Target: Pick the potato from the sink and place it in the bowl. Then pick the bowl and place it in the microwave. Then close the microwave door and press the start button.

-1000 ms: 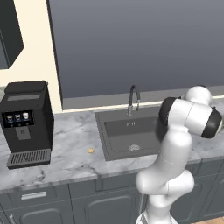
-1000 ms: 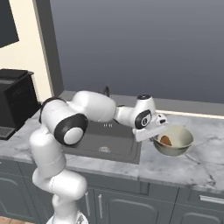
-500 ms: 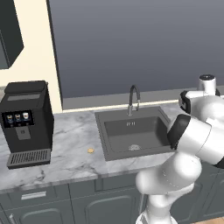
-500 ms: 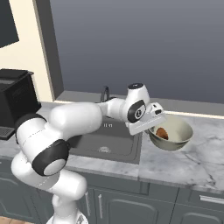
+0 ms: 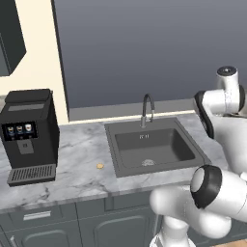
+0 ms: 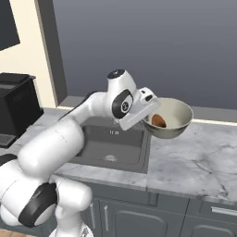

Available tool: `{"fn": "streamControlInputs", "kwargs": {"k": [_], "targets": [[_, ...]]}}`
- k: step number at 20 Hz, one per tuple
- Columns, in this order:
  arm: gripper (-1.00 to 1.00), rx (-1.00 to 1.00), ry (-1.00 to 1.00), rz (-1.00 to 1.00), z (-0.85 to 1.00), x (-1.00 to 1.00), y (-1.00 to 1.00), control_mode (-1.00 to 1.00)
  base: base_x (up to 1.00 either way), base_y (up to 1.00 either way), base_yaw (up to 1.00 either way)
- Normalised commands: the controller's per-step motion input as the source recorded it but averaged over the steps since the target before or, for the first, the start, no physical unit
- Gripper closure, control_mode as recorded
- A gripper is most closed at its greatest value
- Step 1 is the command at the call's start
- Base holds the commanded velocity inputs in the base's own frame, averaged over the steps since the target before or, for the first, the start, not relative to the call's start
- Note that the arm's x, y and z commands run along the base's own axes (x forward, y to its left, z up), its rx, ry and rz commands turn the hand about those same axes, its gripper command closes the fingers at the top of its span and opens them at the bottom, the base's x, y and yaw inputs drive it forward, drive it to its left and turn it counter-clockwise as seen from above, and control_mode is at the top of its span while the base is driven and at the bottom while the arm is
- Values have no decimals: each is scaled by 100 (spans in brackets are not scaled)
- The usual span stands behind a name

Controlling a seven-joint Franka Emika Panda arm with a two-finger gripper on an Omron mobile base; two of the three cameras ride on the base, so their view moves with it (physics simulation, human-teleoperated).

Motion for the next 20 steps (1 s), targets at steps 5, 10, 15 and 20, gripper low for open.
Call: {"fn": "streamControlInputs", "kwargs": {"k": [5, 10, 15, 20], "targets": [[100, 0, -1, 26, 100, -17, 52, -100, 0, 0, 0], [100, 0, 0, 27, 100, -23, 68, -100, 0, 0, 0], [100, -3, 0, 17, 94, -15, 53, -100, 0, 0, 0], [100, -11, -10, 18, 20, -20, 34, -100, 0, 0, 0]]}}
